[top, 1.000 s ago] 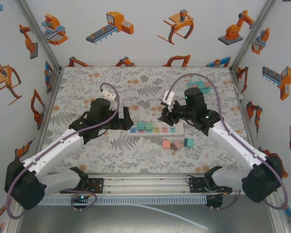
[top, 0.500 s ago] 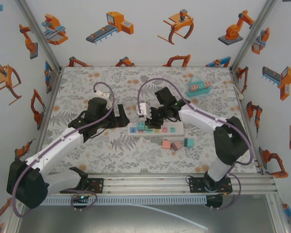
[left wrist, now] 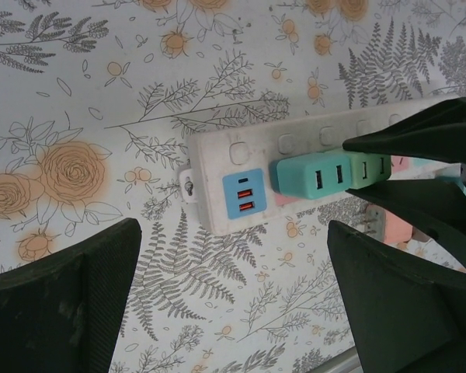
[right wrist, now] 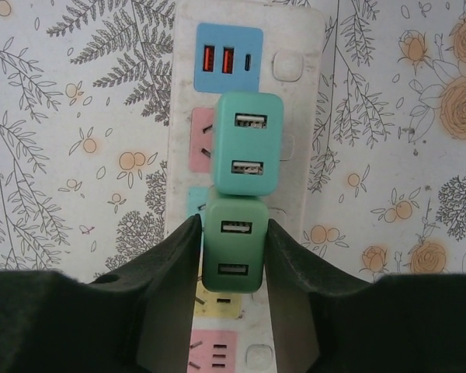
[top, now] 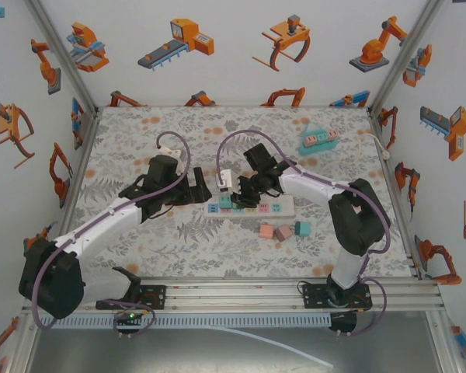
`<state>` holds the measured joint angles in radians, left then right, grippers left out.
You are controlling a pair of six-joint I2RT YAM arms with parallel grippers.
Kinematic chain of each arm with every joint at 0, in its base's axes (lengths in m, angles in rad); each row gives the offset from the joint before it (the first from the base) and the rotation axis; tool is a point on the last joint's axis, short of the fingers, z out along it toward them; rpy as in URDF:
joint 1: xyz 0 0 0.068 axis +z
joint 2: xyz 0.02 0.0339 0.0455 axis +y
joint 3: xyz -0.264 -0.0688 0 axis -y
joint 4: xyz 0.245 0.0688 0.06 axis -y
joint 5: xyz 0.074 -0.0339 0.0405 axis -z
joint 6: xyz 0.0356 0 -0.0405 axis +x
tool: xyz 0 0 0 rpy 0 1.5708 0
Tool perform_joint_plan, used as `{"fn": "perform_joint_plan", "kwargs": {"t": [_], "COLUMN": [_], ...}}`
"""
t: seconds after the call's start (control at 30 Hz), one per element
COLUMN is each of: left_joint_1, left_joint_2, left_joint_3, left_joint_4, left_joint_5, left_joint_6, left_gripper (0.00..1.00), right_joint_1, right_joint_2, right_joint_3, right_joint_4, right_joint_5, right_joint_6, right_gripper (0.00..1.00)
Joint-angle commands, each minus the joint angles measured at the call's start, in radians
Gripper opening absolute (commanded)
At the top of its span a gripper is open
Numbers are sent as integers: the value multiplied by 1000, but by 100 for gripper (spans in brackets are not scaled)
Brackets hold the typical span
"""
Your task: Pull the plug off the socket
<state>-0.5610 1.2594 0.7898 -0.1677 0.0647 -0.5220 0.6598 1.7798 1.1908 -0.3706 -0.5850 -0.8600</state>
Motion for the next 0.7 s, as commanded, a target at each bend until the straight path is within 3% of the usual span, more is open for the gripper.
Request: {"fn": "perform_joint_plan", "kwargs": {"t": [0.0, 0.2, 0.4, 0.67], "left_joint_1": [6, 6, 6, 6], "left_joint_2": [34, 111, 171, 233], "left_joint_3": [-2, -8, -9, 0], "left_joint_4": [51, 110, 134, 114], "left_joint_5": [20, 63, 100, 116], "left_joint_6": [-28, -47, -56, -62], "left_gripper": [100, 81, 53, 46], "right_joint_1": [6, 6, 7, 8], "right_joint_2": [15, 5, 0, 9], "right_joint_3": [7, 1, -3, -2], "right_joint_4": [5, 8, 12, 18], "right_joint_5": [2, -14, -1, -3], "right_joint_6": [18, 21, 34, 53], "right_gripper": [33, 29, 29, 29]}}
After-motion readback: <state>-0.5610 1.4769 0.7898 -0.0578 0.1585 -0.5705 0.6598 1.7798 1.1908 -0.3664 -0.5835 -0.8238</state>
